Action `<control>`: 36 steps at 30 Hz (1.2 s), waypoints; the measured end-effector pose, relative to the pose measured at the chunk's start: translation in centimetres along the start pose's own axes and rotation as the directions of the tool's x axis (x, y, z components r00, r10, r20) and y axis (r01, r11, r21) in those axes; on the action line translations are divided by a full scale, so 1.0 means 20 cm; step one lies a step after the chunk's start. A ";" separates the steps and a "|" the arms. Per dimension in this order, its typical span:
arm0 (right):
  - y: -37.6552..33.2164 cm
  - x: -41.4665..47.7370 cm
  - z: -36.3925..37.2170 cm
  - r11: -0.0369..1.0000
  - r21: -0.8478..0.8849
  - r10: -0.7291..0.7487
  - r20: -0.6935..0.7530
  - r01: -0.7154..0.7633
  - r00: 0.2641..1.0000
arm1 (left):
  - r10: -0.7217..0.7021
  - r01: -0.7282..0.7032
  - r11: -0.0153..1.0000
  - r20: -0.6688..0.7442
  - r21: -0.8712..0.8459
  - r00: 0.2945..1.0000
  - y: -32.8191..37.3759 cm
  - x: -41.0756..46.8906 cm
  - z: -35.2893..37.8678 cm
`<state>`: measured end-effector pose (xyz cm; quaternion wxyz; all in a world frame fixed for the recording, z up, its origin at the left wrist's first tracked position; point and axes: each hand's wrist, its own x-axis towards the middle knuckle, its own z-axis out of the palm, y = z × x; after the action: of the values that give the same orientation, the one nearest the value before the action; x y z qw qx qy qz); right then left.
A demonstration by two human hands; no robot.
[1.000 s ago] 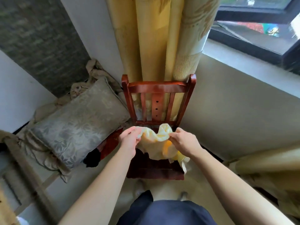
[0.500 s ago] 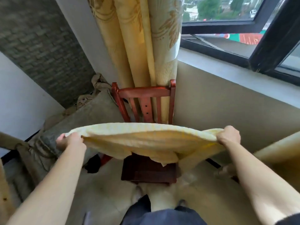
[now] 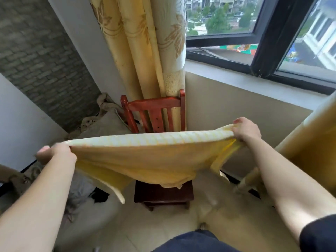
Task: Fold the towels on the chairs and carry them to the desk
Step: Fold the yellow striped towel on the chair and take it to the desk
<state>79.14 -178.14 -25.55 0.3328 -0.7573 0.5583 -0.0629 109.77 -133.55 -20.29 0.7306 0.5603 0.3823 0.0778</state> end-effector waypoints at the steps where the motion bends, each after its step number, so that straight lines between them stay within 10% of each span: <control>1: 0.02 -0.04 -0.04 0.998 0.052 0.043 0.020 -0.044 0.999 | 0.050 -0.050 0.999 0.014 0.002 0.999 0.06 0.00 -0.04; 9: -0.28 -0.59 -0.10 0.664 0.700 -0.078 0.415 -0.263 0.906 | 0.369 -0.474 0.809 0.328 0.346 0.870 0.16 -0.01 -0.19; 13: -0.43 -0.90 -0.06 0.609 0.777 -0.305 0.418 -0.163 0.856 | 0.145 -0.677 0.674 0.846 0.295 0.513 -0.03 -0.19 -0.23; 16: -0.51 -1.05 -0.01 0.603 0.787 -0.373 0.419 -0.127 0.828 | -0.085 -0.926 0.318 0.979 0.202 0.184 -0.17 -0.38 -0.32; 19: -0.57 -1.14 0.00 0.600 0.793 -0.409 0.415 -0.102 0.813 | -0.276 -0.990 -0.141 0.960 0.002 0.041 -0.28 -0.58 -0.44; 29: -0.49 -1.07 -0.08 0.475 0.835 -0.301 0.451 -0.279 0.840 | 0.071 -0.971 -0.198 0.990 0.133 0.121 -0.38 -0.58 -0.36; 33: -0.43 -0.98 -0.06 0.558 0.751 -0.130 0.498 -0.352 0.857 | 0.312 -0.974 -0.213 0.950 0.080 0.010 -0.19 -0.58 -0.20; 36: -0.45 -0.93 -0.01 0.432 0.807 -0.109 0.489 -0.402 0.865 | 0.380 -0.972 -0.235 0.923 0.029 -0.064 -0.09 -0.62 -0.13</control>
<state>79.52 -160.37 -15.05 0.8092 -0.4037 0.4067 -0.1300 98.94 -138.93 -16.33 0.2090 0.8898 -0.3737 0.1579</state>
